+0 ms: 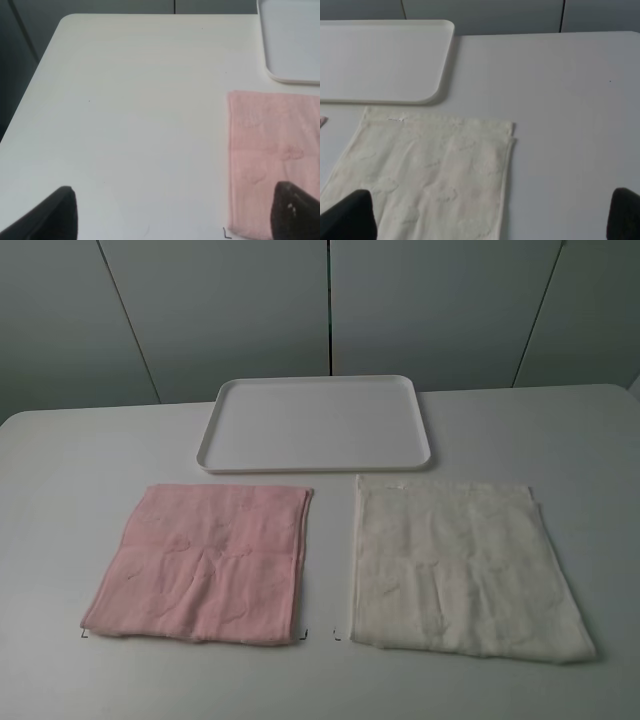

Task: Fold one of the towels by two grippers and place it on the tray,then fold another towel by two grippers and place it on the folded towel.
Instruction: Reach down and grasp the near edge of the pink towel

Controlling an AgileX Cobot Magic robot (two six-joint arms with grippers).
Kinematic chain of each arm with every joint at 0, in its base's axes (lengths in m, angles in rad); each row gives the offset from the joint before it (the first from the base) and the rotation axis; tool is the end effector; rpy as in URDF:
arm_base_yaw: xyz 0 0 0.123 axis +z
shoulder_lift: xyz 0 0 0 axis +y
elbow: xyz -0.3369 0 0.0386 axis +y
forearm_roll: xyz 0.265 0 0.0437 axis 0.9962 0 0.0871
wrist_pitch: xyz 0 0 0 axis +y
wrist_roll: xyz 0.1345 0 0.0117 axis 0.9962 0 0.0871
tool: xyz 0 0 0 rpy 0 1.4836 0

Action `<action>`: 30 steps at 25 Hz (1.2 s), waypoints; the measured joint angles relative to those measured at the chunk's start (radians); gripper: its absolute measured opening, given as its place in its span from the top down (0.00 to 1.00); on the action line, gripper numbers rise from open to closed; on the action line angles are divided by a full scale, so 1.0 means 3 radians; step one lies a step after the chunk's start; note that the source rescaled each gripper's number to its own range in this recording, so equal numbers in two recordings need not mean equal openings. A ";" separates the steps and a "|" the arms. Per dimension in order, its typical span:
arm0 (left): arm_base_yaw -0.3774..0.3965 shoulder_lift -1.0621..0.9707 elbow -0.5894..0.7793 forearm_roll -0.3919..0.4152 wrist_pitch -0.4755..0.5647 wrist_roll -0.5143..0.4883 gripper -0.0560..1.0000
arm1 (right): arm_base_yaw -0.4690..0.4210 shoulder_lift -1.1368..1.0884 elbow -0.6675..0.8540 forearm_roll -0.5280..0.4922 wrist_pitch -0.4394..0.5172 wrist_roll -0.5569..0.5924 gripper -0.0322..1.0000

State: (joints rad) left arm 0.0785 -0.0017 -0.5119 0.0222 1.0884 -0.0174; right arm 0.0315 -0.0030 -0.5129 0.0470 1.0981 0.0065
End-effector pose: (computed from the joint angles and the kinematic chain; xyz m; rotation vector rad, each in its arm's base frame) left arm -0.0086 0.0020 0.2660 -0.1003 2.0564 0.0644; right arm -0.0095 0.0054 0.2653 -0.0295 2.0656 0.0798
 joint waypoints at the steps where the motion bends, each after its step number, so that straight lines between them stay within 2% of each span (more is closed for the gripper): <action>1: 0.0000 0.0000 0.0000 0.0000 0.0000 0.0000 0.01 | 0.0000 0.0000 0.0000 0.0000 0.0000 0.0000 0.00; 16: 0.0000 0.0000 0.0000 0.0000 0.0000 0.0000 0.01 | 0.0000 0.0000 0.0000 0.0075 -0.0001 0.0000 0.00; 24: 0.0000 0.0000 -0.0033 0.0085 -0.0038 0.0000 0.01 | 0.0000 0.0000 0.0000 0.0075 -0.0001 0.0000 0.00; 30: 0.0000 0.0407 -0.0073 0.0027 -0.0132 0.0076 0.01 | 0.0000 0.0147 -0.0211 0.0075 0.0006 0.0000 0.00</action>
State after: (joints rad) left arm 0.0785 0.1205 -0.5337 0.0303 1.0488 0.0055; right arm 0.0315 0.0412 -0.5763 0.0693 1.0999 0.0065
